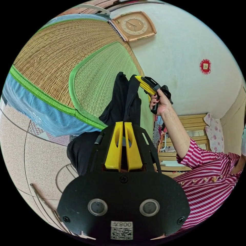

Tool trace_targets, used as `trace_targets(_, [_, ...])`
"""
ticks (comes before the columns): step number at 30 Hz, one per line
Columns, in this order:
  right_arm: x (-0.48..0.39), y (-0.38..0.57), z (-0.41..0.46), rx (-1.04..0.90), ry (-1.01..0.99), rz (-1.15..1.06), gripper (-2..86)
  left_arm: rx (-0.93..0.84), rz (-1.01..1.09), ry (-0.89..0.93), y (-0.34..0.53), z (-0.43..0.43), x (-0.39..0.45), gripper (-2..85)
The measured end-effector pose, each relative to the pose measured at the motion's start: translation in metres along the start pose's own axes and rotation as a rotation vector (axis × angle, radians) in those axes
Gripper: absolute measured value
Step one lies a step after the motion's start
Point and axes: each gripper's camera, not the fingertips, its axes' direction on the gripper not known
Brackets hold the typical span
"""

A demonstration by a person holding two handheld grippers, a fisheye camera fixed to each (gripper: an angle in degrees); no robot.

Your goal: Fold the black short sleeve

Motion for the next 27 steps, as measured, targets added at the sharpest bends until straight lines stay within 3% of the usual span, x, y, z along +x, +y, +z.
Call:
trace_targets(10, [0.025,-0.010,0.047,-0.066,-0.023,0.035,3.2,-0.037,-0.068,0.008,-0.015,-0.027,-0.039,0.6])
trace_targets(27, [0.009,0.002,0.048,-0.114,-0.111,-0.031,5.0,-0.001,-0.009,-0.026,-0.022,-0.066,-0.047,0.3])
